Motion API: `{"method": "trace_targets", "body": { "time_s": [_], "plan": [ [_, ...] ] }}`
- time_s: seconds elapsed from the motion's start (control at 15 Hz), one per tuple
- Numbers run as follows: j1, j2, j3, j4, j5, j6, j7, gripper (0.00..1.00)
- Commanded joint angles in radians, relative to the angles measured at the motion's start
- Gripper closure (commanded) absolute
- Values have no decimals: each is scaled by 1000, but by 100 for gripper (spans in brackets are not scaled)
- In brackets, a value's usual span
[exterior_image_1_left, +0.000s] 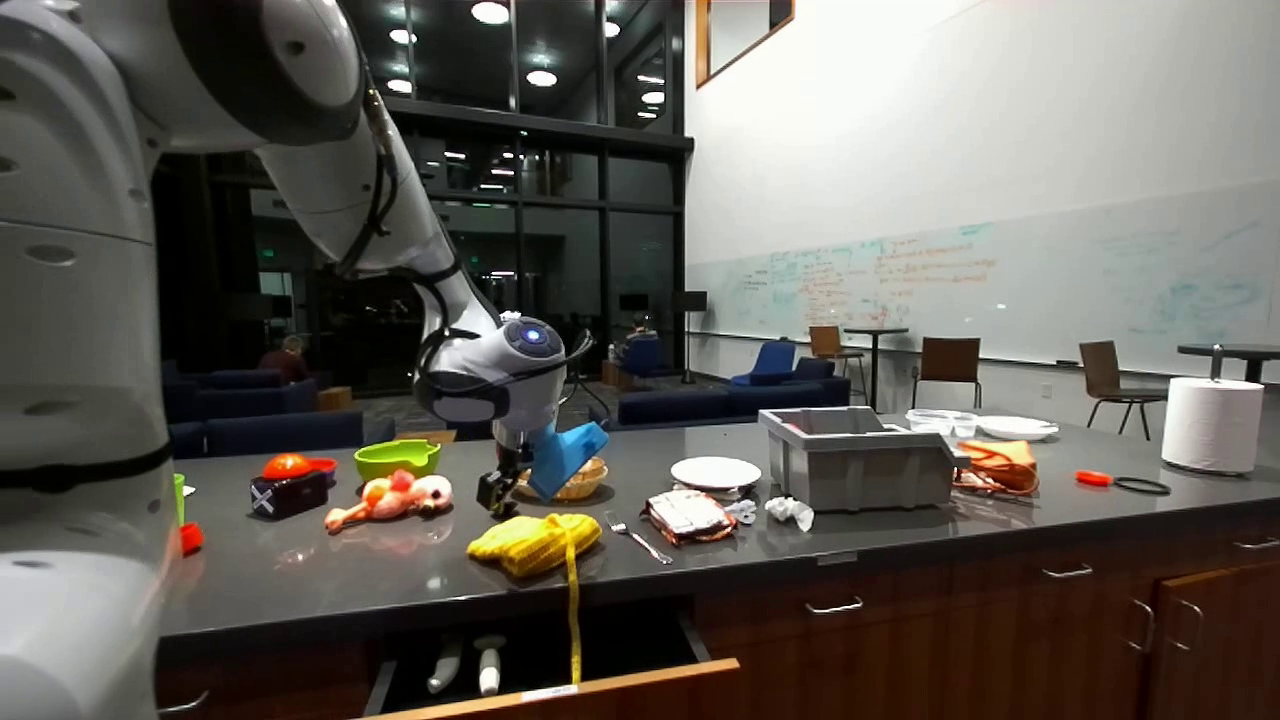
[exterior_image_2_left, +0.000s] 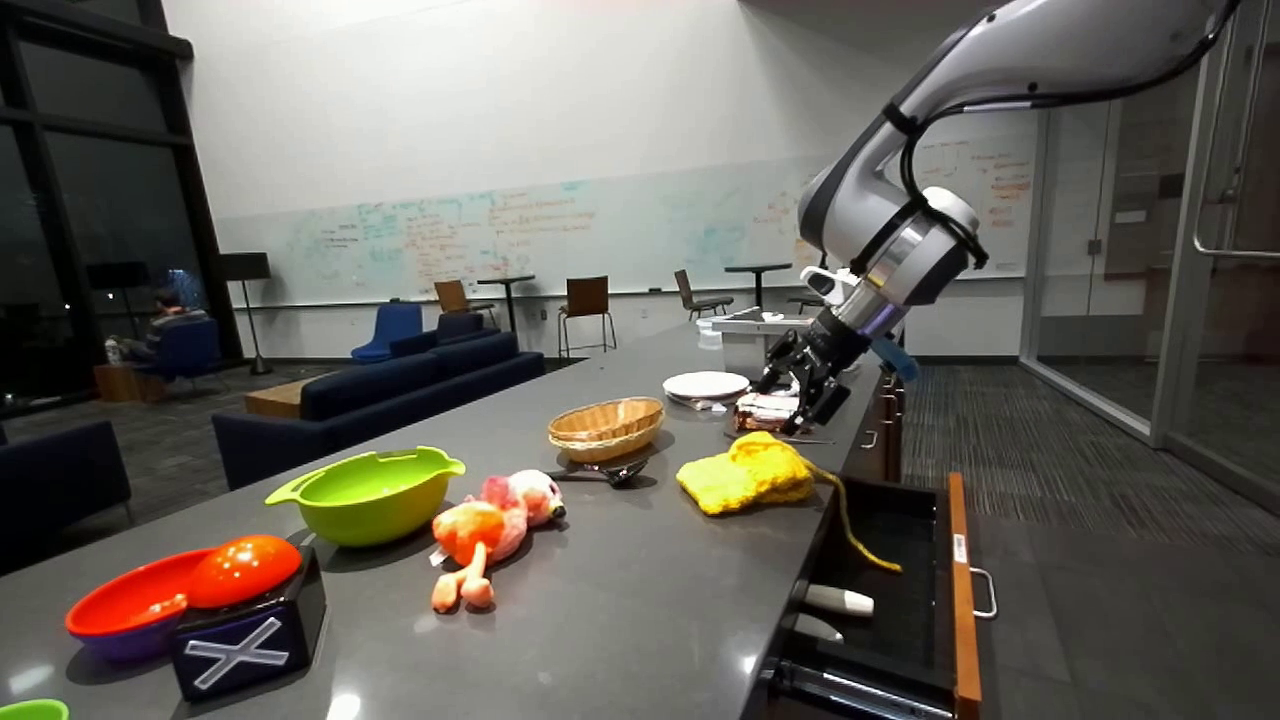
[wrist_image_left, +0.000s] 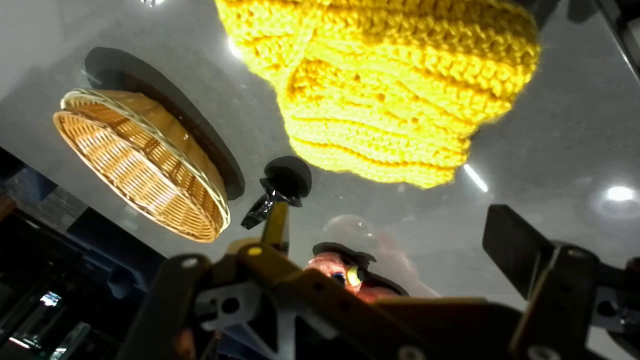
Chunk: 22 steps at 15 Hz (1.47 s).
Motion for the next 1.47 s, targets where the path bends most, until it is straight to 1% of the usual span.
{"method": "trace_targets", "body": {
  "time_s": [0.0,0.2,0.4,0.8,1.0,1.07,1.2,1.4],
  "plan": [
    [24,110,-7,53,-122,72,66,0],
    [48,172,-32,71,-243,96,134,0],
    [81,216,-74,87,-363,102,214,0],
    [157,238,-181,104,-572,76,355,0],
    [210,235,-260,101,-697,52,456,0],
    [276,225,-332,102,-715,30,480,0],
    [323,231,-392,108,-789,-2,543,0],
    [374,235,-449,126,-856,-58,608,0]
  ]
}}
